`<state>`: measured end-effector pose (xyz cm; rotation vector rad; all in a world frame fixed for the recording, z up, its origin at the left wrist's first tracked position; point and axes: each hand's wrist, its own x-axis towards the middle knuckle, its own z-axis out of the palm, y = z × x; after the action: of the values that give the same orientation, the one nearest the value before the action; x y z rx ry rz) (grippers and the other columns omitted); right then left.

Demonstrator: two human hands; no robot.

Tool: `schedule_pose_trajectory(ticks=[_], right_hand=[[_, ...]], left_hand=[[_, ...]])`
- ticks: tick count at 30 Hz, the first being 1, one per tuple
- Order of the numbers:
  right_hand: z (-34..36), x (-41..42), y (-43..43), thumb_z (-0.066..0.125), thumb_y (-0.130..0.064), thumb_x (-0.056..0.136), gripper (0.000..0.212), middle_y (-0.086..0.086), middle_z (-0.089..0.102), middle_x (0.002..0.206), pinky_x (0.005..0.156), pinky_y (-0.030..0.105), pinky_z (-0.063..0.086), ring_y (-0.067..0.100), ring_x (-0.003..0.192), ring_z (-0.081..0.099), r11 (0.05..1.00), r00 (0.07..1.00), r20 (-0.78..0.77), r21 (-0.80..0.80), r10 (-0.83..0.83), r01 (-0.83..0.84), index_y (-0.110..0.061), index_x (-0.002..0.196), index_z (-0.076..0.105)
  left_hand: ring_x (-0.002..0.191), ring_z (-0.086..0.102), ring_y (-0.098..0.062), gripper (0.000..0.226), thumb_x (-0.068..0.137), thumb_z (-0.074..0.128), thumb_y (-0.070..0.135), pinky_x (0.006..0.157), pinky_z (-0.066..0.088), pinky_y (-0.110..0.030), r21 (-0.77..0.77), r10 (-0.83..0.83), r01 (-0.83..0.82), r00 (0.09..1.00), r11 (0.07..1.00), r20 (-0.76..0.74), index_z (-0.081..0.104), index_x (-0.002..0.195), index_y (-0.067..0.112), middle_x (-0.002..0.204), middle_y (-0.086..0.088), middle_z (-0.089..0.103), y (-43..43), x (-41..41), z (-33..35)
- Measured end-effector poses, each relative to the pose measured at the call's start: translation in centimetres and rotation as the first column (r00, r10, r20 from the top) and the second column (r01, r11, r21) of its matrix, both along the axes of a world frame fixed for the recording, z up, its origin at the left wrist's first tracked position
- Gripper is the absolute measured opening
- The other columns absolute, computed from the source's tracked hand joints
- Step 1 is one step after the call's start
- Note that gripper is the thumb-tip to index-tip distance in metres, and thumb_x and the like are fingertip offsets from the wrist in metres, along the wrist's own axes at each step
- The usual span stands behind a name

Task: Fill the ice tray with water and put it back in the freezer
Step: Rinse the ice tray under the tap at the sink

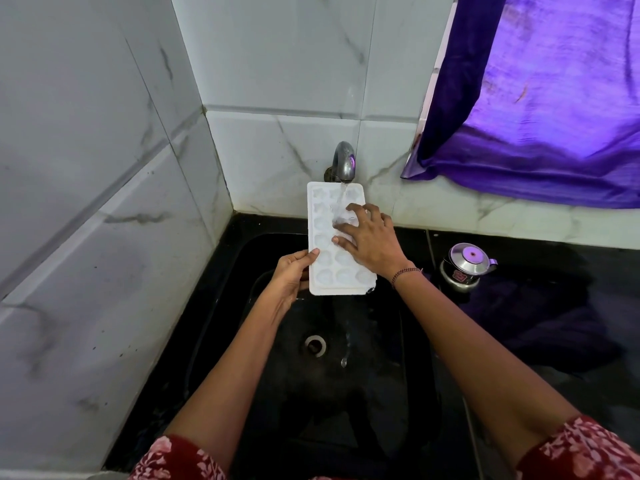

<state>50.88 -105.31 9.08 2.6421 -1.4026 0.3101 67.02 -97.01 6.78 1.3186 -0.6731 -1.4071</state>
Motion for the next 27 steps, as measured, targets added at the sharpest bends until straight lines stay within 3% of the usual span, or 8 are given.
schedule_pose_trajectory(ticks=[5, 14, 19, 23, 27], right_hand=[[-0.3, -0.3, -0.1, 0.039, -0.058, 0.091, 0.048, 0.004, 0.04, 0.143, 0.101, 0.048, 0.028, 0.029, 0.131, 0.033, 0.999, 0.999, 0.022, -0.024, -0.035, 0.035, -0.026, 0.118, 0.062], [-0.5, 0.6, 0.7, 0.02, -0.063, 0.087, 0.06, 0.006, 0.046, 0.138, 0.099, 0.049, 0.033, 0.031, 0.129, 0.038, 0.997, 0.998, 0.066, -0.072, 0.005, 0.0, -0.03, 0.113, 0.063], [-0.7, 0.4, 0.6, 0.018, -0.063, 0.087, 0.061, 0.006, 0.04, 0.144, 0.103, 0.05, 0.029, 0.031, 0.133, 0.032, 0.999, 0.999, 0.031, -0.029, 0.016, -0.016, -0.033, 0.123, 0.057], [-0.6, 0.4, 0.6, 0.028, -0.061, 0.089, 0.056, 0.005, 0.038, 0.145, 0.106, 0.05, 0.025, 0.03, 0.135, 0.029, 1.0, 0.998, 0.05, -0.004, -0.024, 0.024, -0.026, 0.118, 0.061], [-0.4, -0.2, 0.3, 0.036, -0.057, 0.093, 0.046, 0.003, 0.033, 0.148, 0.108, 0.049, 0.022, 0.029, 0.137, 0.024, 1.0, 1.0, 0.021, 0.02, 0.003, -0.003, -0.031, 0.124, 0.058]], left_hand=[[0.065, 0.069, -0.011, 0.012, 0.091, 0.058, 0.02, 0.056, 0.057, -0.026, 0.005, -0.014, 0.014, 1.0, 1.0, -0.005, 0.067, 0.089, 0.012, 0.067, 0.004, 0.073, -0.1, -0.2, -0.3], [0.066, 0.07, -0.01, 0.014, 0.091, 0.058, 0.021, 0.058, 0.056, -0.026, 0.012, -0.067, 0.067, 0.998, 0.998, -0.009, 0.068, 0.093, 0.012, 0.07, 0.005, 0.073, -0.1, -0.6, -0.6], [0.063, 0.069, -0.008, 0.013, 0.091, 0.057, 0.02, 0.054, 0.054, -0.024, 0.008, -0.085, 0.085, 0.996, 0.996, -0.007, 0.067, 0.091, 0.012, 0.067, 0.005, 0.072, -0.2, -0.9, -0.5], [0.068, 0.068, -0.011, 0.014, 0.09, 0.059, 0.023, 0.057, 0.053, -0.026, 0.017, -0.105, 0.105, 0.994, 0.994, 0.006, 0.068, 0.091, 0.013, 0.07, 0.004, 0.073, -0.5, -1.2, -0.5], [0.066, 0.068, -0.011, 0.014, 0.091, 0.058, 0.023, 0.057, 0.053, -0.026, 0.02, -0.111, 0.111, 0.994, 0.994, 0.002, 0.068, 0.091, 0.013, 0.07, 0.004, 0.072, -0.8, -1.4, -0.5]])
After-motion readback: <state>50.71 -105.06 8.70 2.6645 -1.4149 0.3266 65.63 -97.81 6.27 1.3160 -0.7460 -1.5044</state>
